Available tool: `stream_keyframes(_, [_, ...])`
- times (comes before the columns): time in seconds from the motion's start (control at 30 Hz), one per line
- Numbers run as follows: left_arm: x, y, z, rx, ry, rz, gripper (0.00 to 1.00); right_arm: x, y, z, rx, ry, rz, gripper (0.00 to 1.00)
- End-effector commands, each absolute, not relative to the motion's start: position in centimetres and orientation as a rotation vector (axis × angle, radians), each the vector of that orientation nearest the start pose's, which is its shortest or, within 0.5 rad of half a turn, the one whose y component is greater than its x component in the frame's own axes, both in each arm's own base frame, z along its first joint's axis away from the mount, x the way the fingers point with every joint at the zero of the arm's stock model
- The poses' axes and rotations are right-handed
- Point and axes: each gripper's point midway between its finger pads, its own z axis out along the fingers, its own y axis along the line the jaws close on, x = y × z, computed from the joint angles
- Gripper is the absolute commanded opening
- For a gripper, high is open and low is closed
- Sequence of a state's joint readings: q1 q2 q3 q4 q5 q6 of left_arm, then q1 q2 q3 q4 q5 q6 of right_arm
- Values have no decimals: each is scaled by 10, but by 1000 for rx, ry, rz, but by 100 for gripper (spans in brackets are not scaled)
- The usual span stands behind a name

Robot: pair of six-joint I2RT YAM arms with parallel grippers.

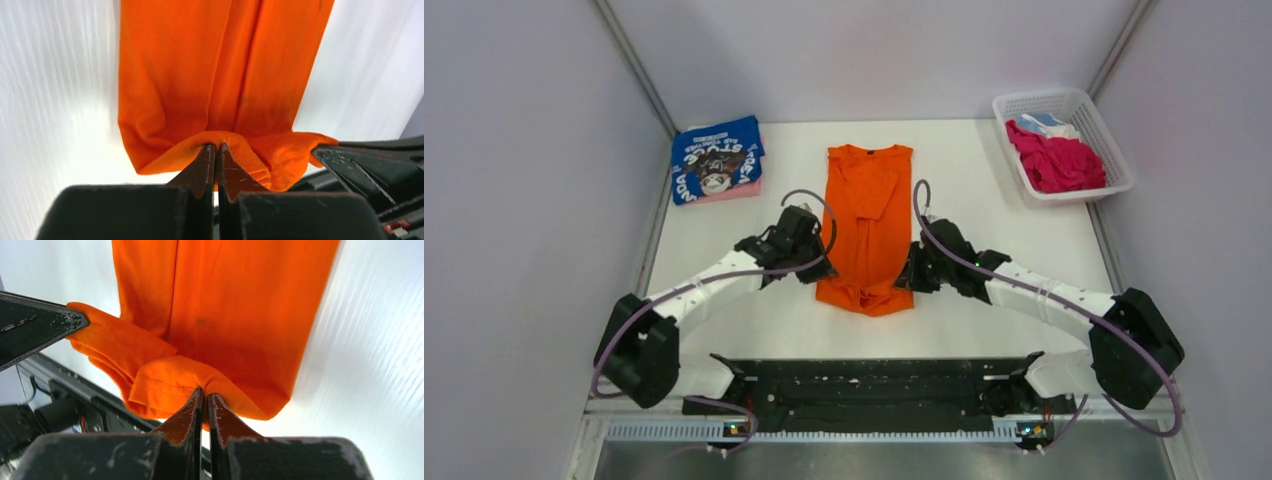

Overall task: Fold and stack the t-shirts
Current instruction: Fold the folded rectangular tshirt in 1/3 of the way, then grab one side of the 2/3 rectangular tshirt with both arms

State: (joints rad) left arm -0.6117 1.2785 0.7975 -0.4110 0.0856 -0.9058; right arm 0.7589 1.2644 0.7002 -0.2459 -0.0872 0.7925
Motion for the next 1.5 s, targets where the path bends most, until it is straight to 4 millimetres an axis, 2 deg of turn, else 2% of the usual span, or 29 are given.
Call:
stream_keyframes(0.0, [288, -226, 114, -317, 2549, -688, 0, 257, 266, 115, -22, 2446, 839, 4])
stream_keyframes(0.17, [337, -216, 117, -361, 2565, -639, 0, 305, 257, 124, 42, 2401, 837, 3])
stream_keyframes(0.3, [366, -206, 111, -374, 2590, -594, 0, 331, 254, 120, 63, 2406, 844, 3])
stream_keyframes(0.53, [402, -202, 88, -359, 2637, -575, 0, 369, 238, 102, 140, 2415, 763, 3])
stream_keyframes(0.73, [430, -202, 78, -382, 2632, -592, 0, 402, 233, 88, 190, 2409, 753, 5])
stream_keyframes(0.77, [435, -201, 77, -387, 2630, -584, 4, 407, 231, 81, 201, 2421, 749, 7])
stream_keyframes(0.8, [440, -199, 76, -390, 2629, -582, 12, 414, 232, 83, 203, 2414, 762, 12])
stream_keyframes(0.87, [452, -194, 82, -402, 2620, -581, 34, 426, 233, 84, 206, 2411, 782, 37])
stream_keyframes(0.9, [456, -191, 84, -404, 2619, -581, 46, 431, 233, 86, 202, 2411, 786, 45])
stream_keyframes(1.0, [471, -184, 108, -401, 2561, -585, 71, 442, 231, 96, 191, 2393, 766, 67])
stream_keyframes(1.03, [472, -181, 116, -398, 2544, -580, 95, 443, 229, 101, 191, 2382, 753, 74])
stream_keyframes(1.07, [472, -178, 124, -397, 2527, -571, 98, 442, 226, 104, 195, 2373, 738, 81])
stream_keyframes(1.13, [465, -175, 135, -390, 2509, -568, 99, 434, 220, 109, 195, 2362, 719, 93])
stream_keyframes(1.23, [441, -173, 137, -386, 2506, -599, 99, 411, 211, 109, 179, 2367, 704, 99])
stream_keyframes(1.47, [344, -173, 84, -419, 2641, -694, 99, 327, 209, 89, 133, 2439, 704, 99])
